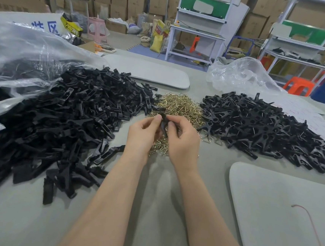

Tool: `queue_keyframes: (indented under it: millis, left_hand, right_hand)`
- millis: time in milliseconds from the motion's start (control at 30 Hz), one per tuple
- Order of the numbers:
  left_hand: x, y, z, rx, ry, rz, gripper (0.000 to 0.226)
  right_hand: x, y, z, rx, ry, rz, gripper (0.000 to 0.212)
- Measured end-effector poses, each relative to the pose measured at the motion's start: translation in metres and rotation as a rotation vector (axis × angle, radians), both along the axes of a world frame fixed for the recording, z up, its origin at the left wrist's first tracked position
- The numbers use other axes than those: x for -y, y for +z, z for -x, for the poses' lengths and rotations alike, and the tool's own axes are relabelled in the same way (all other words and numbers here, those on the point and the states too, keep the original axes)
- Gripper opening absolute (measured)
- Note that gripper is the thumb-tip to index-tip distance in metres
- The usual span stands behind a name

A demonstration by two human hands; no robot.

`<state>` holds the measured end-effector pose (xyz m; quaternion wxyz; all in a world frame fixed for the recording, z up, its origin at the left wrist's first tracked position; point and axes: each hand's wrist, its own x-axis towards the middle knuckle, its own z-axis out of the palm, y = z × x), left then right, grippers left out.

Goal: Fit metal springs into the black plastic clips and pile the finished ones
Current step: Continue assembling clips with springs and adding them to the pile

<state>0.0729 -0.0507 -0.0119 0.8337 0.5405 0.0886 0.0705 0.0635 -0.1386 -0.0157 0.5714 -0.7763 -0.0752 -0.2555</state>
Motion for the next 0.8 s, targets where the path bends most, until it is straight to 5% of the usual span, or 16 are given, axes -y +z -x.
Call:
queue_keyframes:
  millis: [267, 500, 800]
  left_hand:
    - [0.0042, 0.0026, 0.0020, 0.055, -0.119, -0.176, 0.026]
    - [0.0024, 0.0006, 0.0005, 0.042, -0.091, -0.078, 0.024]
    - [0.0015, 0.0039, 0.0010, 0.043, -0.080, 0.035, 0.014]
  right_hand:
    - [0.0069, 0.0032, 0.0016, 0.010, -0.075, 0.011, 0.023]
    - [0.0058, 0.0032, 0.0016, 0.050, -0.074, 0.076, 0.017]
    - [0.0106, 0.0086, 0.0016, -0.010, 0.035, -0.095, 0.023]
